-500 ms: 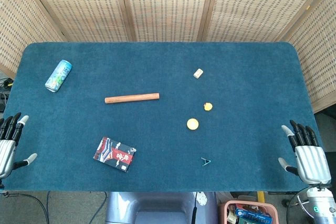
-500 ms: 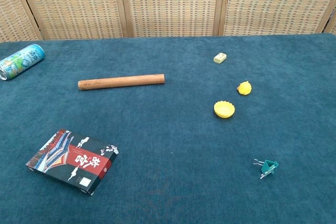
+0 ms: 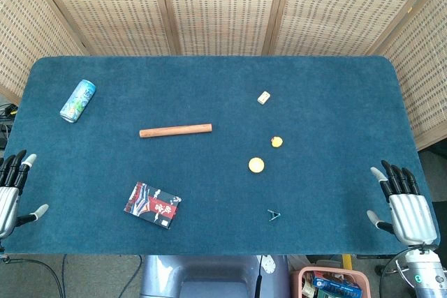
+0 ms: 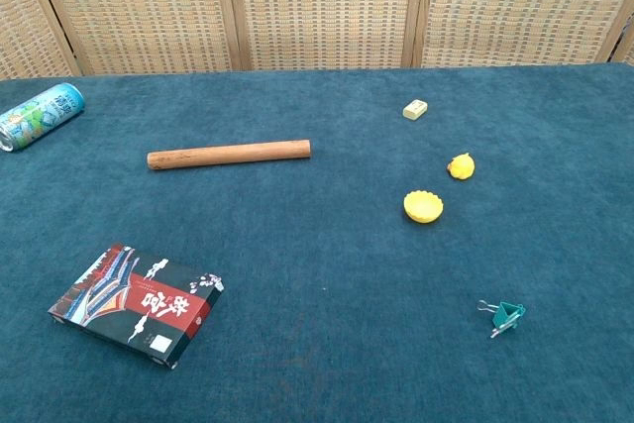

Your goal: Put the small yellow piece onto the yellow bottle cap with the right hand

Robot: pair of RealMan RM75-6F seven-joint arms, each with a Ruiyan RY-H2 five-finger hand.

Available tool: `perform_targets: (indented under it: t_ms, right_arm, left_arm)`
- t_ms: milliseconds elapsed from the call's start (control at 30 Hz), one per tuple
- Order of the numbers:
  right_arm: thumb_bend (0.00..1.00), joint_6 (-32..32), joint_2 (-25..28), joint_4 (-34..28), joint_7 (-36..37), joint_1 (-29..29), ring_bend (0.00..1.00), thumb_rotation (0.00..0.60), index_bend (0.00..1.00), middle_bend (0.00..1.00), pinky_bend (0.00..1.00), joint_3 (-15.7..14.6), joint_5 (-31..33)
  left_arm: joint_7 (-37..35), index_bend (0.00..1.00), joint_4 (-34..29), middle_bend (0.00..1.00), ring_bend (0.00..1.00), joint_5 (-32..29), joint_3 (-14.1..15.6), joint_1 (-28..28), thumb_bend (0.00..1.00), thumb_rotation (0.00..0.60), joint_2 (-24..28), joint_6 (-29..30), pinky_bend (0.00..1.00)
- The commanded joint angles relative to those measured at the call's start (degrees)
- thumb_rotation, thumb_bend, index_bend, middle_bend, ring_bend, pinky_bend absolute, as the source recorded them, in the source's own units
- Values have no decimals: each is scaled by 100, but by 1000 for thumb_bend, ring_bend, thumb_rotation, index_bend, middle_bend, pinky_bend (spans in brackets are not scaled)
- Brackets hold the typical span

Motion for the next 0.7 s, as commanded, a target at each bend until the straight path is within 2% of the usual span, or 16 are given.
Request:
perform_targets:
  t_ms: [33,433,567,700]
  right_arm:
    - [185,32,-44,37,-2,2,0,600,0,0,0,9,-19]
    - [185,72,-110,87,-6,0,0,600,9,0,0,48,15]
    - [187,53,-136,86,-18,42,0,600,68,0,0,81,6]
    - [194,-34,-224,31,5,219,0,600,173,0,0,221,-22]
  left_arm:
    - [-13,0,-3,0,0,-3,-6,-4,46,600,0,-8,0]
    - [16,0,-10,0,0,-29,8,-24,49,600,-10,-86,0]
    - [67,0,-39,0,0,0,23,-21,50,600,-11,-78,0]
    - [77,0,-43,0,0,15,21,-8,50,600,-14,-42,0]
